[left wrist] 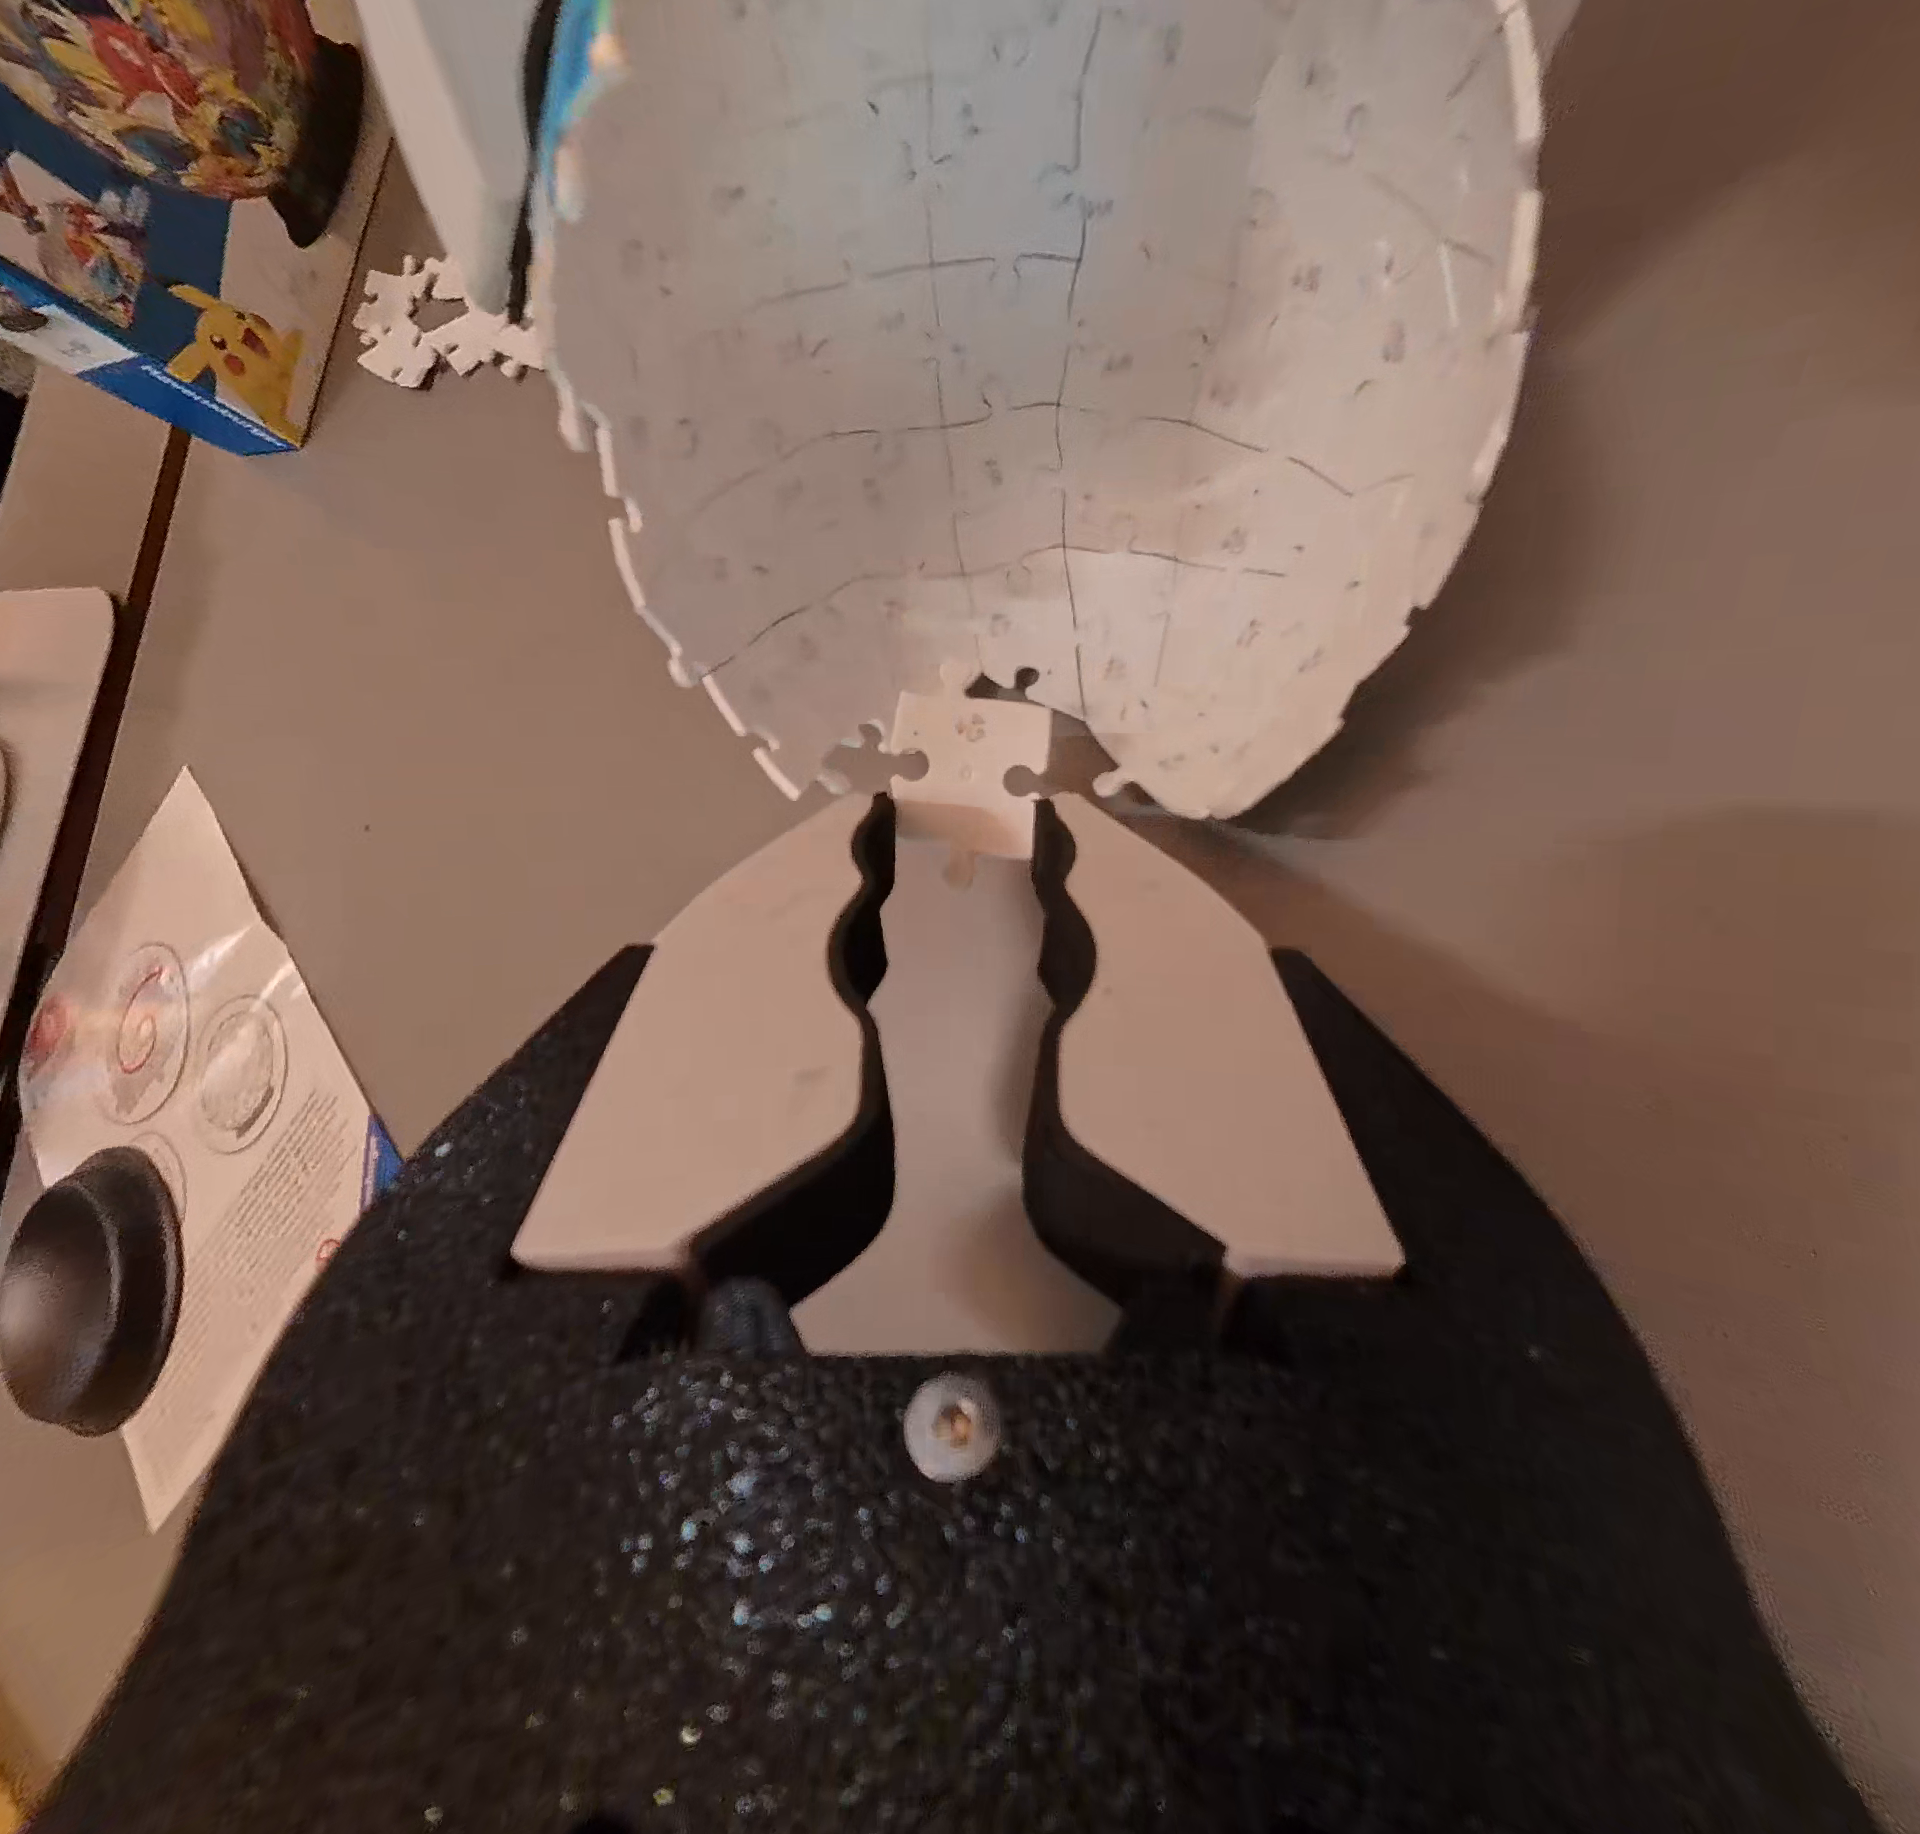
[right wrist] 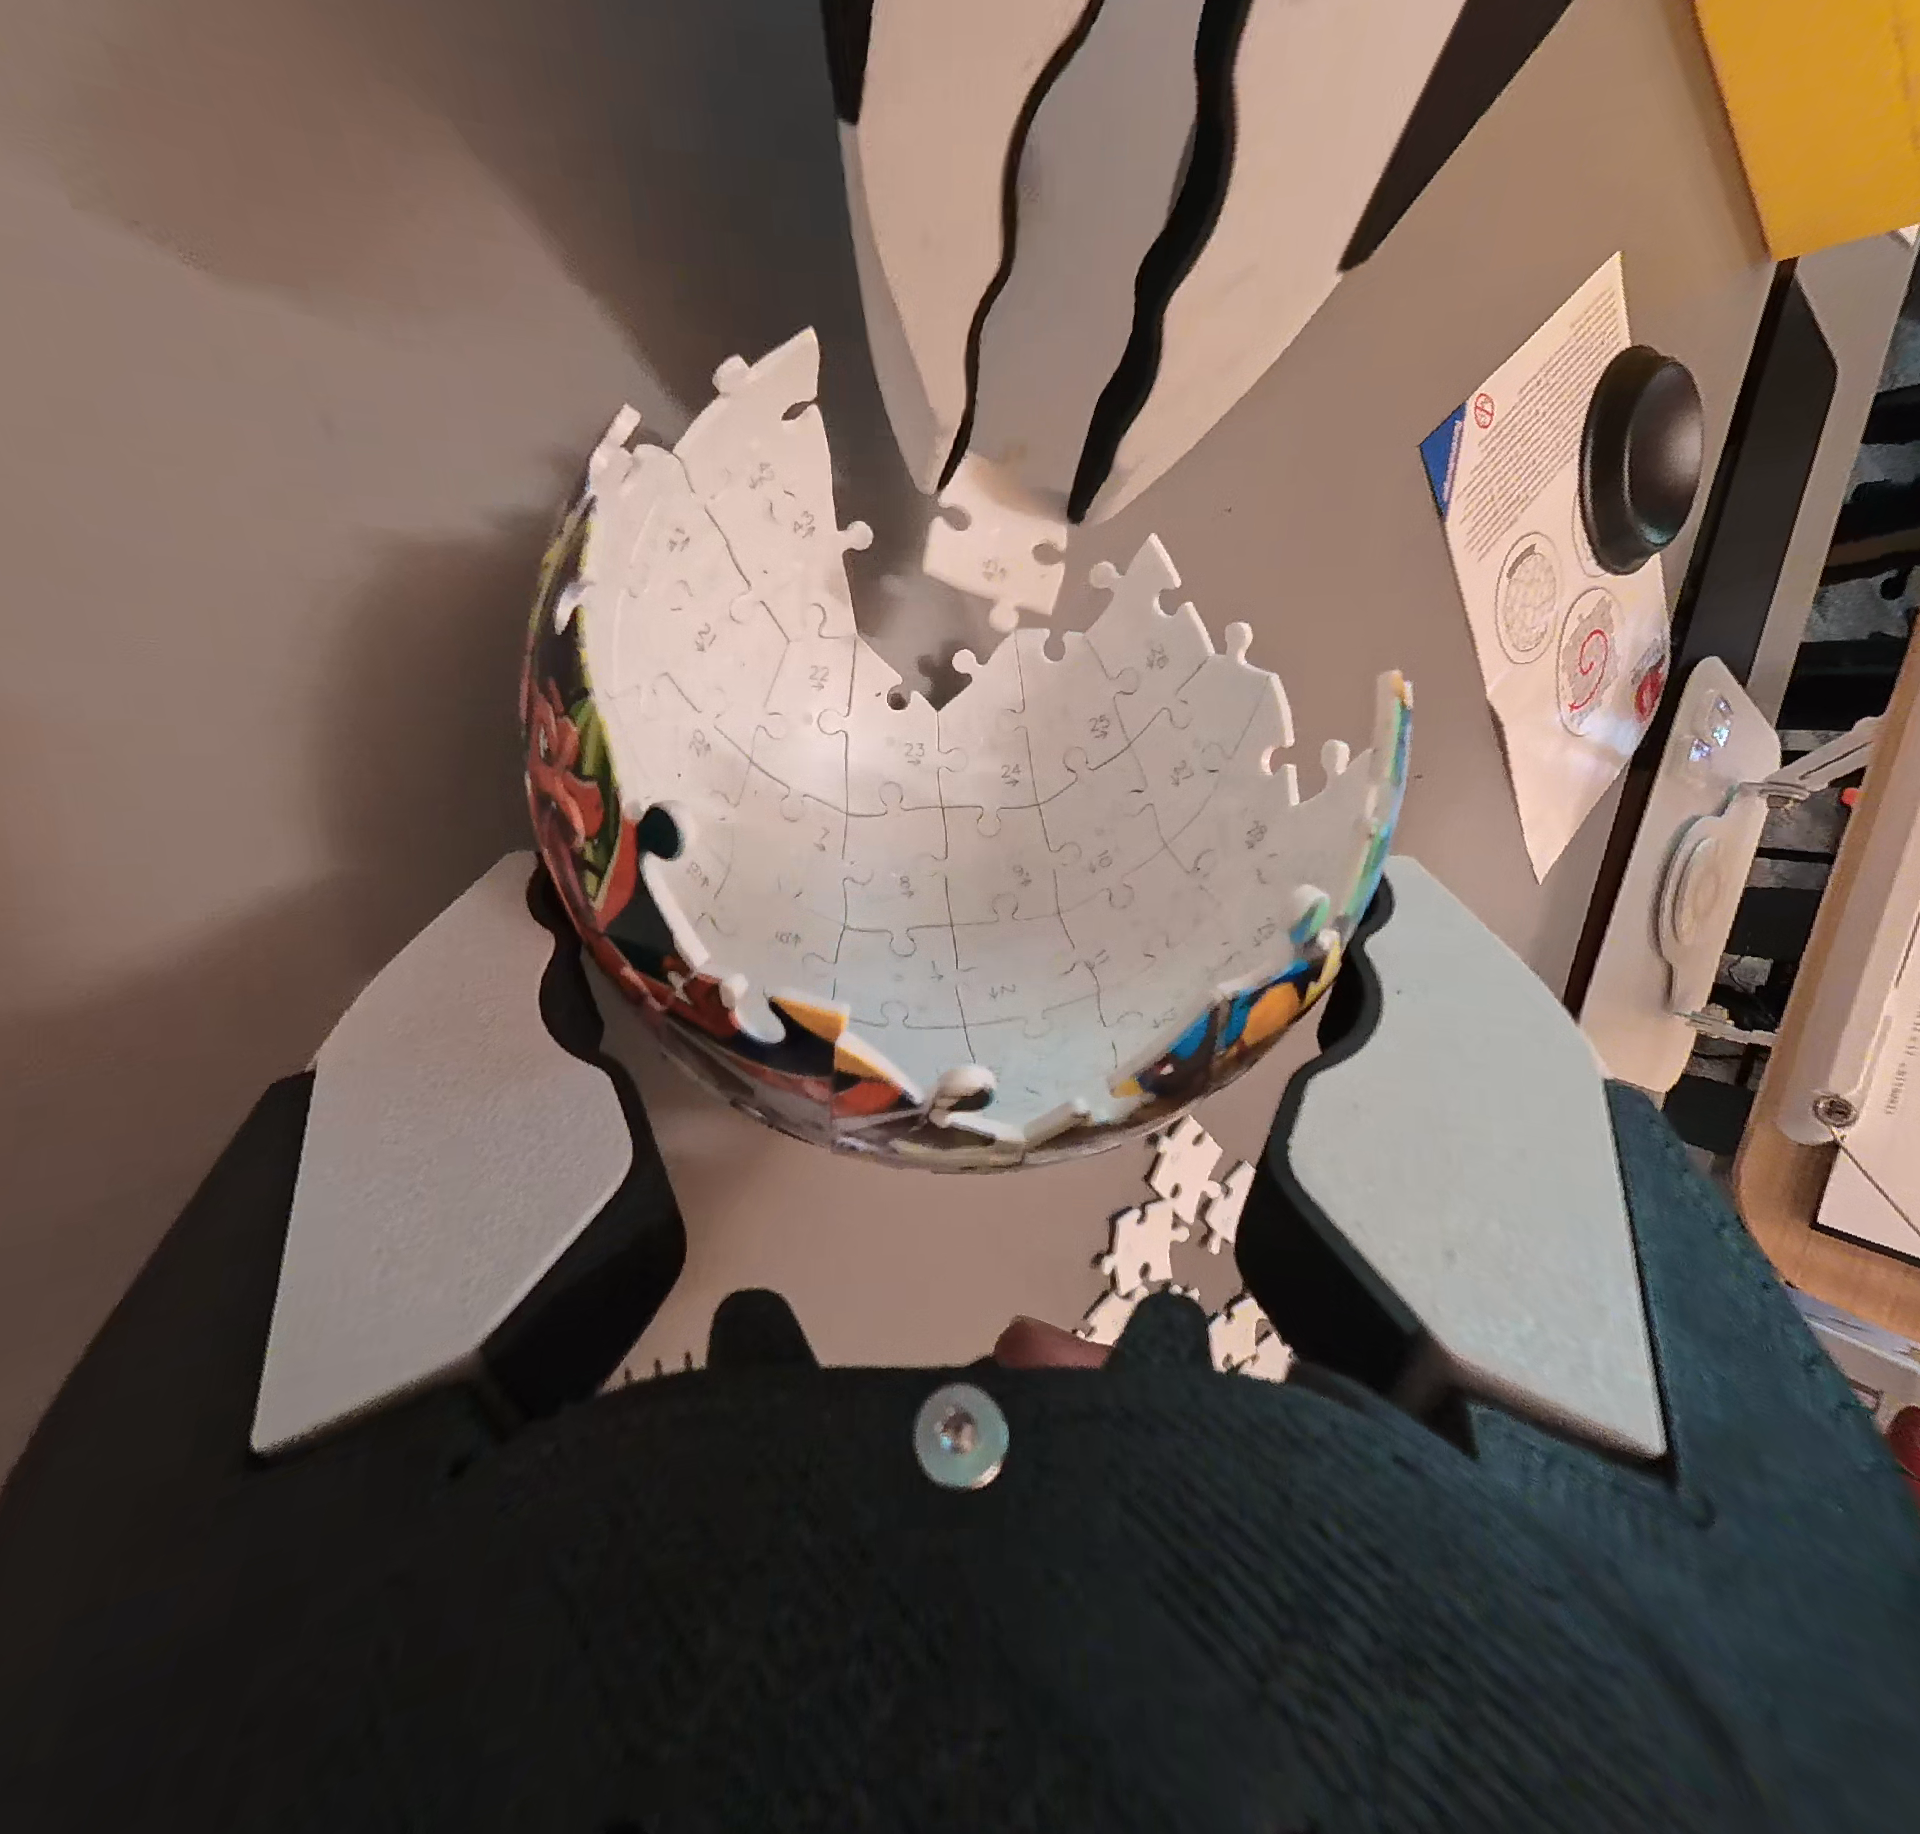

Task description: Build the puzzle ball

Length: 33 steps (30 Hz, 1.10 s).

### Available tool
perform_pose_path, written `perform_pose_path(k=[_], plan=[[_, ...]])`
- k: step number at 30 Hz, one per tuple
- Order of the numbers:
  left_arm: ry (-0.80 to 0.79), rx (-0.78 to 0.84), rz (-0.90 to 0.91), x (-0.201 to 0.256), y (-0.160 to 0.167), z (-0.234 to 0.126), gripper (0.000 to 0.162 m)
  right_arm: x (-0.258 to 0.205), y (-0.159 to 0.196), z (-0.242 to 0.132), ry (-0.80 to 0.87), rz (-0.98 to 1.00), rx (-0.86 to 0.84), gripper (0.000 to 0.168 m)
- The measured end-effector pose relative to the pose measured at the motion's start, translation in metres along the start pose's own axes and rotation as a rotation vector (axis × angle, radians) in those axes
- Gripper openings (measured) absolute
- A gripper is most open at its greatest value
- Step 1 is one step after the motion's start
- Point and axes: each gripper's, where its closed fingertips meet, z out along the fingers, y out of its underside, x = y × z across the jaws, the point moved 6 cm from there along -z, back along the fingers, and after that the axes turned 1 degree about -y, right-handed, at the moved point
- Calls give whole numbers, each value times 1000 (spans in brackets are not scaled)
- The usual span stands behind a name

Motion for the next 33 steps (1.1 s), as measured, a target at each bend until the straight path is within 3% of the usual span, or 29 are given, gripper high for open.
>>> perform_pose_path(k=[9,22,26,29,31,33], plan=[[-1,-126,132,10,1,7,25,-2,-9,0,10,-28,-44,137],[-3,49,-40,7,5,5,30,-2,-9,4,12,-35,-69,137],[-28,125,-171,3,7,-7,36,-1,-10,3,17,-40,-77,137],[-115,229,-415,-6,8,-14,41,-2,-10,3,20,-42,-82,136],[-158,173,-609,-10,12,-10,54,-2,-13,4,19,-42,-78,136],[-174,55,-690,-8,17,-4,72,-2,-15,6,22,-44,-80,136]])
